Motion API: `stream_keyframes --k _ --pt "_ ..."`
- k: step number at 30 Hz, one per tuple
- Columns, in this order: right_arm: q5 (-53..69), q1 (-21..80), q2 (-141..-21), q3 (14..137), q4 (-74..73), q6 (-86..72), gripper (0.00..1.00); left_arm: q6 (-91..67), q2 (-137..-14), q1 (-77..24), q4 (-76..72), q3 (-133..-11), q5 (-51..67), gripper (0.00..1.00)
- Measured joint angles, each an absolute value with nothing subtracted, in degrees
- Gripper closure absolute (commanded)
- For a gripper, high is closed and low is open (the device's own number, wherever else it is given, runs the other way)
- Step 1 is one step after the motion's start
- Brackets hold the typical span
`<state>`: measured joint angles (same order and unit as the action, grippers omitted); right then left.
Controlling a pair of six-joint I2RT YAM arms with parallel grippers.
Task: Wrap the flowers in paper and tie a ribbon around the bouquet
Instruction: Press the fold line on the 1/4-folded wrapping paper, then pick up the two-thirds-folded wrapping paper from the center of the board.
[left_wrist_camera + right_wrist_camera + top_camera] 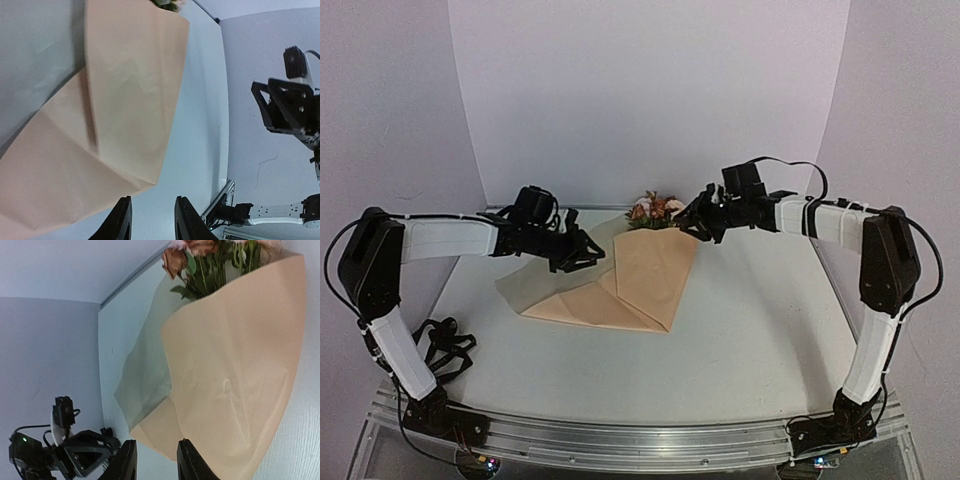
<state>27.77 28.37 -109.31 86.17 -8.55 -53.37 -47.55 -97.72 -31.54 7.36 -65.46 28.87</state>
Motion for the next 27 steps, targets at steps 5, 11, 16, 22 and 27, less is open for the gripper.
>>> stream_keyframes --k 5,11,16,22,27 --pt "25.0 33.8 -109.3 81.2 -11.1 -49.4 0.70 -51.7 -86.1 -26.8 8.5 -47.9 24.0 0.60" --pt "22.5 37.7 -109.3 78.6 -12.1 -46.5 0.70 -56.5 -73.6 -23.9 11.5 -34.7 17.8 0.58" --pt "21.1 39.8 -109.4 78.2 -12.5 -44.8 0.70 -59.2 -71.0 -22.6 10.8 -30.9 13.9 0.58" --pt "20.0 41.8 -112.5 81.0 -13.3 -43.0 0.70 -61.8 -74.9 -21.9 3.9 -28.7 13.2 0.59" --pt "19.5 42.8 -116.7 85.5 -14.3 -42.2 0.70 -64.3 -76.2 -21.5 0.7 -27.1 12.0 0.59"
